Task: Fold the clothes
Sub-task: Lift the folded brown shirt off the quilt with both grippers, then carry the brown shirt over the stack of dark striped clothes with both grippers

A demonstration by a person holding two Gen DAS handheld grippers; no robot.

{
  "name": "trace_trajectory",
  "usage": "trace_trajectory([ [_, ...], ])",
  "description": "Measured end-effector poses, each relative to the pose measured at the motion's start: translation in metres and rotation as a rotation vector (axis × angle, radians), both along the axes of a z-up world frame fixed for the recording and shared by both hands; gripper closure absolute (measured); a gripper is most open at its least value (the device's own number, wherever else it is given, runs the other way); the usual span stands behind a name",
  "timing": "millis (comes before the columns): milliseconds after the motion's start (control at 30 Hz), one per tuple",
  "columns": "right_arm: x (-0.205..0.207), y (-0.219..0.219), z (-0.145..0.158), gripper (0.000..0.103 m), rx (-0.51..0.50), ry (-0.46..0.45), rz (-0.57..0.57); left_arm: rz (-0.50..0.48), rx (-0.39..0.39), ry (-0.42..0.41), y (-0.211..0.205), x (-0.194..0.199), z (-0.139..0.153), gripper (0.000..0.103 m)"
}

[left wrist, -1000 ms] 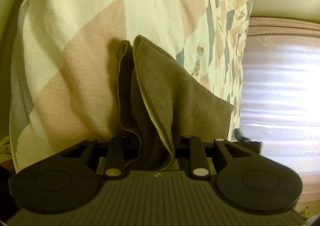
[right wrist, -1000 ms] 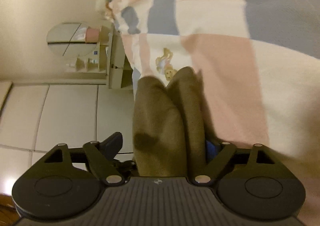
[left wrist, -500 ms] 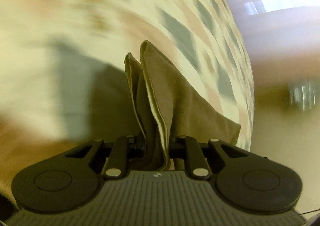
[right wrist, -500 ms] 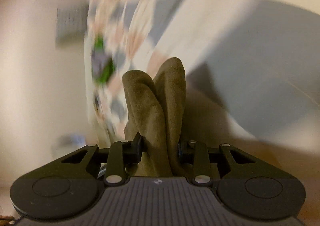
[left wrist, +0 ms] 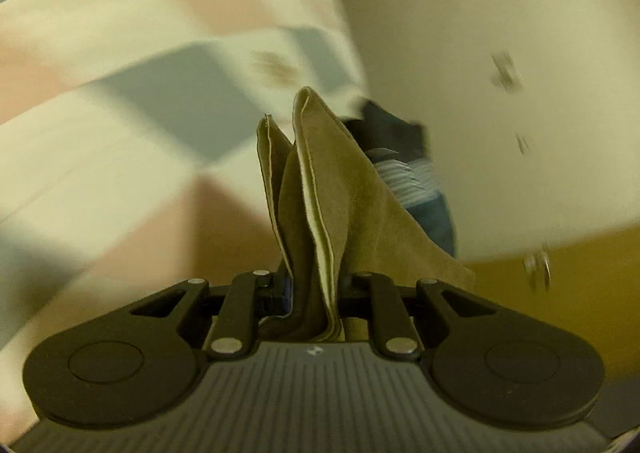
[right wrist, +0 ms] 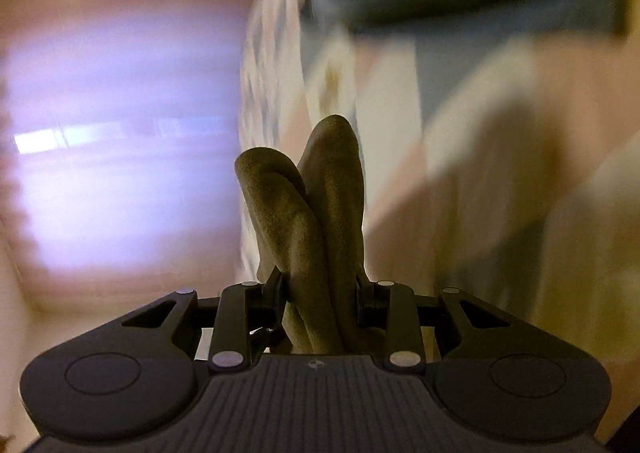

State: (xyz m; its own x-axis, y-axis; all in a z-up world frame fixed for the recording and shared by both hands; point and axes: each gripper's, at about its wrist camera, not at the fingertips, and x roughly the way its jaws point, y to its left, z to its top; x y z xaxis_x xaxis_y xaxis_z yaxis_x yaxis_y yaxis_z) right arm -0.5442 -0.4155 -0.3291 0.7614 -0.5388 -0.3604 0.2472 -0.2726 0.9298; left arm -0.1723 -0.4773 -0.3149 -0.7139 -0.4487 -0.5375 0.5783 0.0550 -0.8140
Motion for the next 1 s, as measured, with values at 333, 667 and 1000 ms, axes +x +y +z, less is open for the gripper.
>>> trace_trajectory([
  [333,-0.135,-0.023,0.047,0.072,-0.121,-0.103,-0.297,-0.188,-0.14,0.013,-0.128,-0.145,0.07,0.09],
  [667,-0.211,-0.075,0.057,0.072,-0.051,-0.071,-0.312,-0.118,-0.055,0.063,-0.149,-0.197,0.047,0.09],
  [1000,-0.228,-0.096,0.055,0.072,0.004,-0.047,-0.341,-0.134,-0.028,0.065,-0.176,-0.214,0.036,0.09],
])
